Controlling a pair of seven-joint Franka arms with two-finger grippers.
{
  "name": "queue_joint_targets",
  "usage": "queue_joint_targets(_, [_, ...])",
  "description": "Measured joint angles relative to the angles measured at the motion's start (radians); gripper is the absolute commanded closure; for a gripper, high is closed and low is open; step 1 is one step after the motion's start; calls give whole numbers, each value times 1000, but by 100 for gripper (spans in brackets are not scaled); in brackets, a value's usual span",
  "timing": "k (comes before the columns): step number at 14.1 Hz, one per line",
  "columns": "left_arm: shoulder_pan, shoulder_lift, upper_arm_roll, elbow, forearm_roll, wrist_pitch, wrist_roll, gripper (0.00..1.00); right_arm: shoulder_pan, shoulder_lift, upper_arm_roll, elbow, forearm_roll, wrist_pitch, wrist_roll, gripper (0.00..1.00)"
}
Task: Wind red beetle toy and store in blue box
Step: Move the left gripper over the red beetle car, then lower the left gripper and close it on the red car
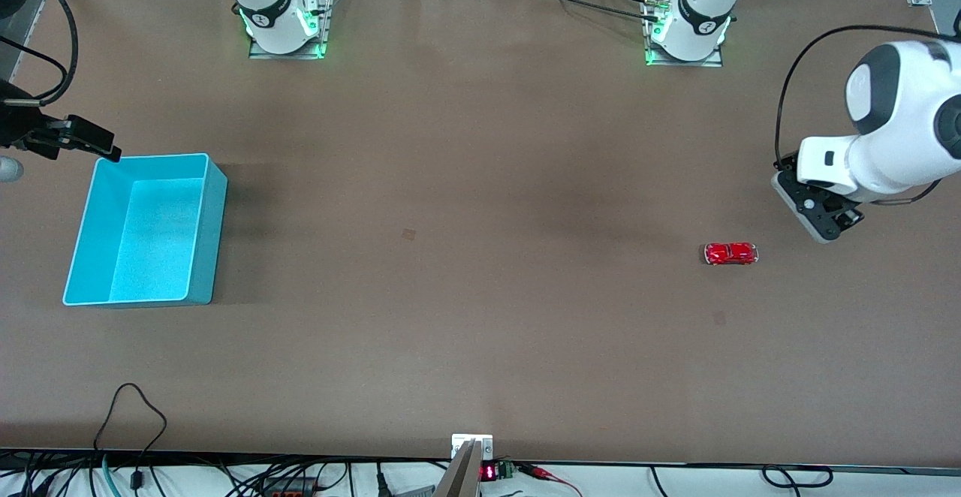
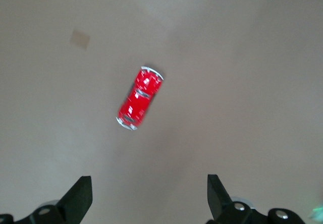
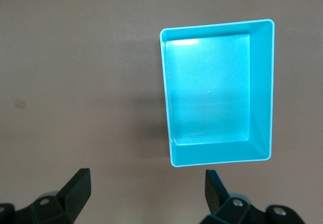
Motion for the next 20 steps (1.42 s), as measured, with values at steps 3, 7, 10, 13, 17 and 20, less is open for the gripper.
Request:
queue_joint_targets(3, [0,81,0,-4,1,114,168,0,0,0,0,0,0,1,0,0])
queue_joint_targets(7, [0,183,0,-7,1,183,245,0,0,0,0,0,0,5,0,0])
queue_joint_targets(10, [5,248,0,-8,2,242,284,0,0,0,0,0,0,5,0,0])
queue_joint_targets(13, [8,293,0,-8,2,299,382,0,0,0,0,0,0,5,0,0])
queue_joint_targets(17, [7,310,-2,-28,3,363,414,0,0,0,0,0,0,5,0,0])
queue_joint_targets(20, [7,316,-2,-95,3,492,419,18,0,0,0,0,0,5,0,0])
